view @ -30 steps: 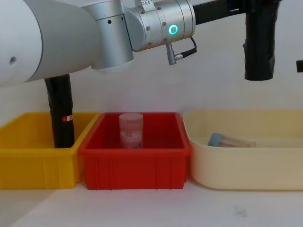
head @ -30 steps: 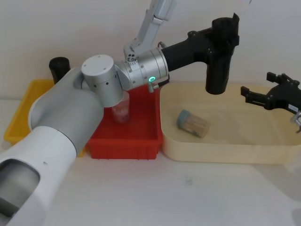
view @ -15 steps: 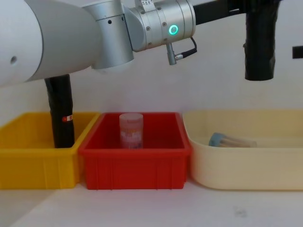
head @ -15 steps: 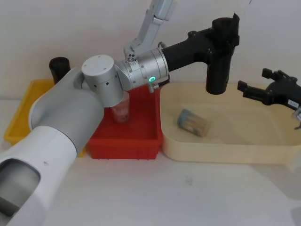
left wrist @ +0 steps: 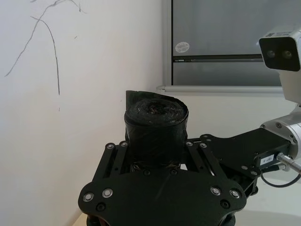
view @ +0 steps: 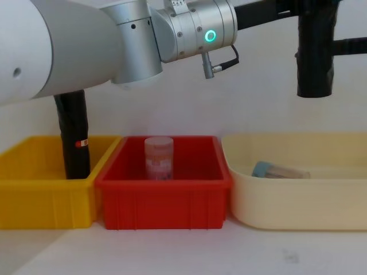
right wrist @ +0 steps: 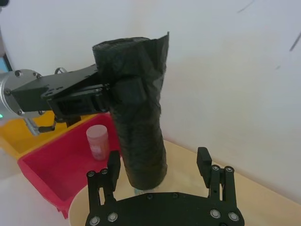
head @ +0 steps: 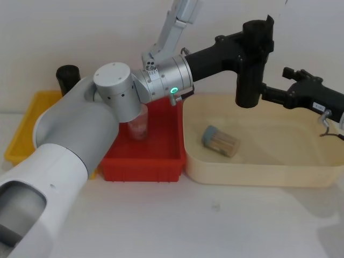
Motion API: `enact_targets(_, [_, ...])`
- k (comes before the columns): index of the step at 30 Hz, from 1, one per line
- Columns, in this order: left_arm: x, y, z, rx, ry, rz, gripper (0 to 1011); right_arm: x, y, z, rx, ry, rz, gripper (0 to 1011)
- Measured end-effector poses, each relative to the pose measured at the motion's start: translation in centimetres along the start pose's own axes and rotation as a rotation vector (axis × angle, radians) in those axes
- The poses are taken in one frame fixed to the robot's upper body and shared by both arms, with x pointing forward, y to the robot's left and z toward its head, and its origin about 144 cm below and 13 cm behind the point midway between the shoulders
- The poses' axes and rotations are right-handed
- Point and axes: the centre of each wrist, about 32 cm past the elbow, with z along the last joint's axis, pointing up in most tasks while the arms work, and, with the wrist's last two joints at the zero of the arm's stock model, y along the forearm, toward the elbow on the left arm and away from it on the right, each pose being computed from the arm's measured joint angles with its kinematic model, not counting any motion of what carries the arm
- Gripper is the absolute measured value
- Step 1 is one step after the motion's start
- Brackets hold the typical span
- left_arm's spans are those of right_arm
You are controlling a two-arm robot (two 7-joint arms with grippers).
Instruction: Pick up the garbage bag with the one hand and transfer it to the other hand.
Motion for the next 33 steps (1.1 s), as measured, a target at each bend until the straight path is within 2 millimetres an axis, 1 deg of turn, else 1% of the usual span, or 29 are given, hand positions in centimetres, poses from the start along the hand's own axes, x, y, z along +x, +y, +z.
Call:
enact_targets(7, [0.0,0.0,0.0,0.0,0.0,0.0,460,-0.2,0.8,0.1,-0.001,0.006,0.042,1004])
enact_targets(18, [0.0,0.0,0.0,0.0,0.0,0.0,460,-0.3,1.3,0.2,0.002,0.014,0.094,1004])
enact_targets(24, [0.0,0.0,0.0,0.0,0.0,0.0,460,-0.4,1.8,0.2,0.001,0.013,0.096,1004])
enact_targets(33, [0.0,0.0,0.0,0.0,0.0,0.0,460,-0.6,2.8,0.1,-0.01,-0.009,0.053,1004])
